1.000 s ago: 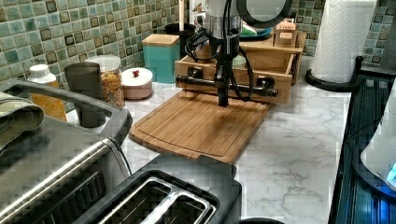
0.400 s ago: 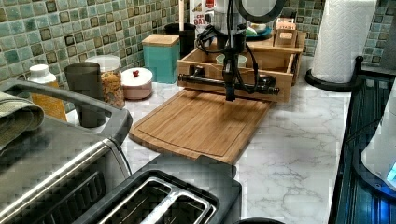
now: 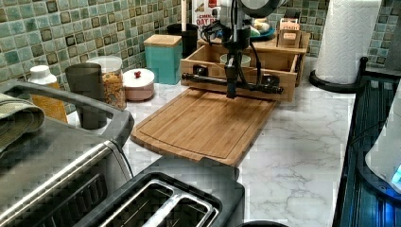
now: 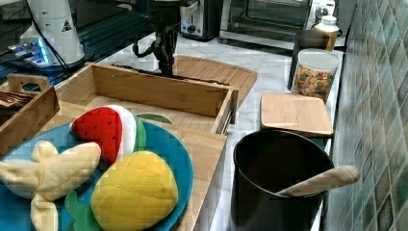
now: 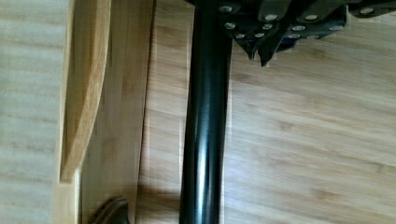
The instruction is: Close the drawer.
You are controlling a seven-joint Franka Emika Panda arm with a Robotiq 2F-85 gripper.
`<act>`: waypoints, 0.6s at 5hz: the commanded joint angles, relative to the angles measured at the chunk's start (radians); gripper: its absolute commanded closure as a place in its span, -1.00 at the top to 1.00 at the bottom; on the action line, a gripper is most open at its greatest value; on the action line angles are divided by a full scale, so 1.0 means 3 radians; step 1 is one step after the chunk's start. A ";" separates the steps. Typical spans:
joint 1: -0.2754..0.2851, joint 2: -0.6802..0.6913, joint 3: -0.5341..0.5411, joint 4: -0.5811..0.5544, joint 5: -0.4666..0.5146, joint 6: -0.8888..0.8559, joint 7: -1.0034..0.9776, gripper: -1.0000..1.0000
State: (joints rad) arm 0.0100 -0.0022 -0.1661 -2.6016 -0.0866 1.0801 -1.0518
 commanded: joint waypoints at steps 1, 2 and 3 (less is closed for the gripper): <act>-0.0424 0.0293 -0.0629 0.1034 0.0743 -0.0274 -0.1516 -1.00; -0.0633 0.0677 -0.0727 0.1468 0.1197 -0.0396 -0.2188 -1.00; -0.0775 0.0940 -0.0813 0.1883 0.1161 -0.0658 -0.2321 -1.00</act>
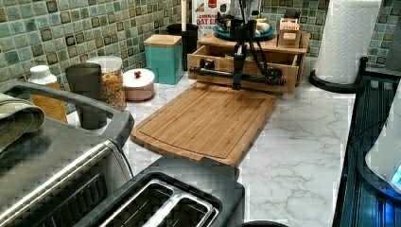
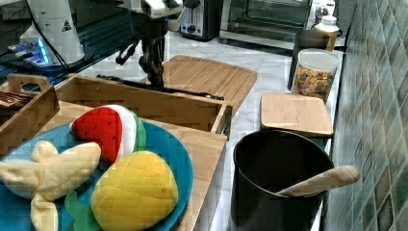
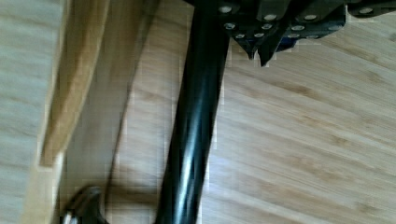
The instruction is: Close the drawer.
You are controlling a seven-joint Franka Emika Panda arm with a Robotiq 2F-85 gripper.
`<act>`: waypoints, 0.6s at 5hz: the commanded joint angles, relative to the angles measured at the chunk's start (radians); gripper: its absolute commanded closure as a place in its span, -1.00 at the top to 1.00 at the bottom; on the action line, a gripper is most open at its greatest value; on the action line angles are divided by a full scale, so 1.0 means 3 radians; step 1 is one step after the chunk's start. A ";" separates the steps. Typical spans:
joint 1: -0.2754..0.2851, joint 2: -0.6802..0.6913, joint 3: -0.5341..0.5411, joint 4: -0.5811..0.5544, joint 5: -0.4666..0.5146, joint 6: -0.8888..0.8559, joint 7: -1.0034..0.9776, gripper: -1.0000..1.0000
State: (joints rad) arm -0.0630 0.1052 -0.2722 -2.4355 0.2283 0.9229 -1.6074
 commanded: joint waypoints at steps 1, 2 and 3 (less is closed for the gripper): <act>-0.0621 0.0599 -0.0512 0.1470 -0.0075 -0.0196 -0.0310 -1.00; -0.0440 0.0467 -0.0716 0.1309 -0.0417 -0.0020 0.0095 -1.00; -0.0348 0.0205 -0.0735 0.0929 -0.0594 0.0198 0.0299 -1.00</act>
